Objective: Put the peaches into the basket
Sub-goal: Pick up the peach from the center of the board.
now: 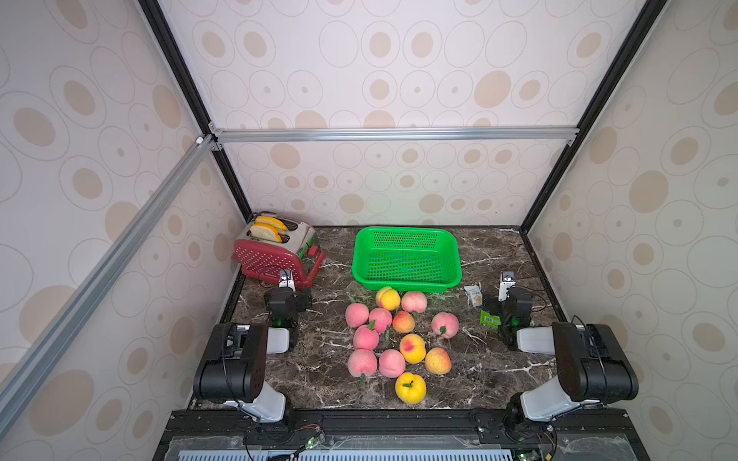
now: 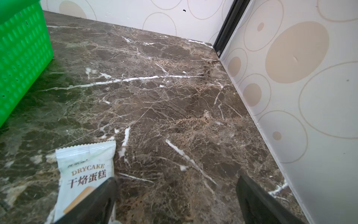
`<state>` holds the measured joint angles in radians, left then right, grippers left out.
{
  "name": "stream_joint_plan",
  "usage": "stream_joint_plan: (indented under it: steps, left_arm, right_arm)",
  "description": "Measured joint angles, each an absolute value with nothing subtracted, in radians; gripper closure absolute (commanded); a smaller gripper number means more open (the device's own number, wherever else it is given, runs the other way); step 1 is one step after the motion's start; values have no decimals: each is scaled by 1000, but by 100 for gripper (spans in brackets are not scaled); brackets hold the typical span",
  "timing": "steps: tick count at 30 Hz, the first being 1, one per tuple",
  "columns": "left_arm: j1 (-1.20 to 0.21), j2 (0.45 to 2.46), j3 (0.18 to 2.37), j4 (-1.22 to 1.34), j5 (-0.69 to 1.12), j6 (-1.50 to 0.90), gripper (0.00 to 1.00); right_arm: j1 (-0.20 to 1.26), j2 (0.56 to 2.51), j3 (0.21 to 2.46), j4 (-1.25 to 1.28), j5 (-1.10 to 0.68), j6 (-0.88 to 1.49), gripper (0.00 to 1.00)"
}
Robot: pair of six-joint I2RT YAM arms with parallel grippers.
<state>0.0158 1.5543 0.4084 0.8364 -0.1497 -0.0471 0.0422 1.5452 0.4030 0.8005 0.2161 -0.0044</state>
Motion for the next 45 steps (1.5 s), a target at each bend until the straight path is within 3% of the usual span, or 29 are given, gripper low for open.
stream_joint_plan:
  steps: [34,41,45]
  left_arm:
    - [9,1546,408,833,-162,-46,1]
    - [-25,1342,475,584,-330,-71,1]
    - [-103,1216,578,353,-440,-102,1]
  right_arm:
    - [42,1545,403,802,228,-3,0]
    - [72,1495,379,817,287,-17,0]
    - [173,1404,449,638,347,-46,0]
